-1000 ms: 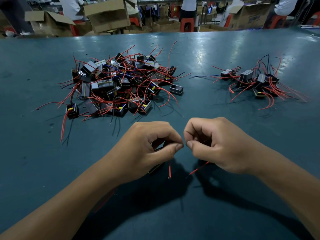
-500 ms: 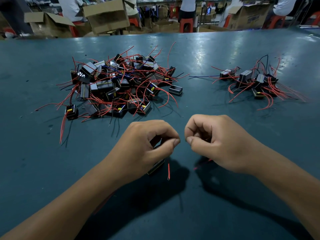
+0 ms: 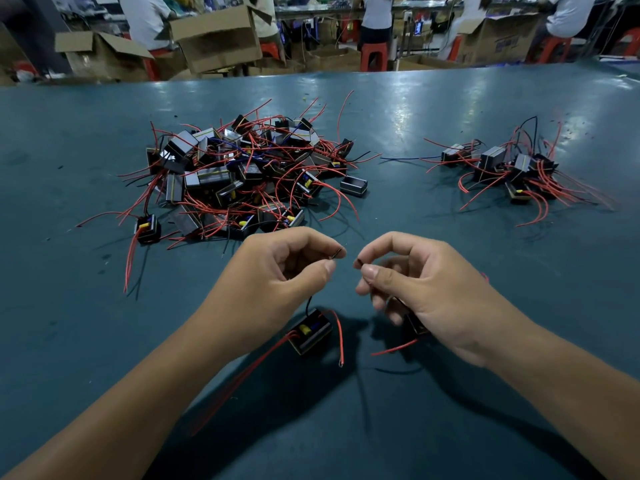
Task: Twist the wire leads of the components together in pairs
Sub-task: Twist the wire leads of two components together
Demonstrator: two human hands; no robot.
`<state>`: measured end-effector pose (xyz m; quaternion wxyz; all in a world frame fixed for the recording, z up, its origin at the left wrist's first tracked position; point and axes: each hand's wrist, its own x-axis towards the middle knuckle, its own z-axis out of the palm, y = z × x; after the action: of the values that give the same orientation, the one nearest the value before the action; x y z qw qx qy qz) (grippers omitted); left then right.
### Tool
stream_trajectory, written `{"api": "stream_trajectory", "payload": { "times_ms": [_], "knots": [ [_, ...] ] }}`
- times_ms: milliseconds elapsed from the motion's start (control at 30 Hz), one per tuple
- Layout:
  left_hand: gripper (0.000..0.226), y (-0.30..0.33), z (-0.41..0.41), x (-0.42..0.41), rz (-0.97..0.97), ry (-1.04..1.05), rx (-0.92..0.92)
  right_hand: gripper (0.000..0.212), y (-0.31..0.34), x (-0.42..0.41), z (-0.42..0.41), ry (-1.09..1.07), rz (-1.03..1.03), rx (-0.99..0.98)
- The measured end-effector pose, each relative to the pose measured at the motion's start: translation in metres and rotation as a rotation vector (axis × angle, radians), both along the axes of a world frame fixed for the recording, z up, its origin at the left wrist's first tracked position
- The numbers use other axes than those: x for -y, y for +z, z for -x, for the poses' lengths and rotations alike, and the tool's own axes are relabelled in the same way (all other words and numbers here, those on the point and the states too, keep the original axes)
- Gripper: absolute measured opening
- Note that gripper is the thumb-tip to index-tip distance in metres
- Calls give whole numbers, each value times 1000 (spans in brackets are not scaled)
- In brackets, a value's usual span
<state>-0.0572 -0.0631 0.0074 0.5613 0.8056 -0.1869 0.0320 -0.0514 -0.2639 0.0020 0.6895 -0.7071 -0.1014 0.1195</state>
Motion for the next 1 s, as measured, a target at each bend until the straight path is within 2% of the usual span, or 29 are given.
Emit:
{"api": "stream_trajectory", "payload": {
  "times_ms": [67, 167, 533, 633, 1000],
  "knots": [
    [9, 0, 0, 0, 30, -12, -34, 3, -1, -3, 2, -22, -8, -5],
    [18, -1, 1, 0, 33, -18, -48, 3, -1, -7, 4, -66, -17, -33],
    [11, -3, 2, 4, 19, 6, -5, 12, -2, -12, 7, -141, -97, 28],
    [3, -5, 0, 3, 12, 16, 5, 14, -3, -13, 6, -164, -106, 48],
    [4, -9, 2, 6, 23, 15, 52, 9, -6, -15, 7, -182, -164, 122]
  ]
}}
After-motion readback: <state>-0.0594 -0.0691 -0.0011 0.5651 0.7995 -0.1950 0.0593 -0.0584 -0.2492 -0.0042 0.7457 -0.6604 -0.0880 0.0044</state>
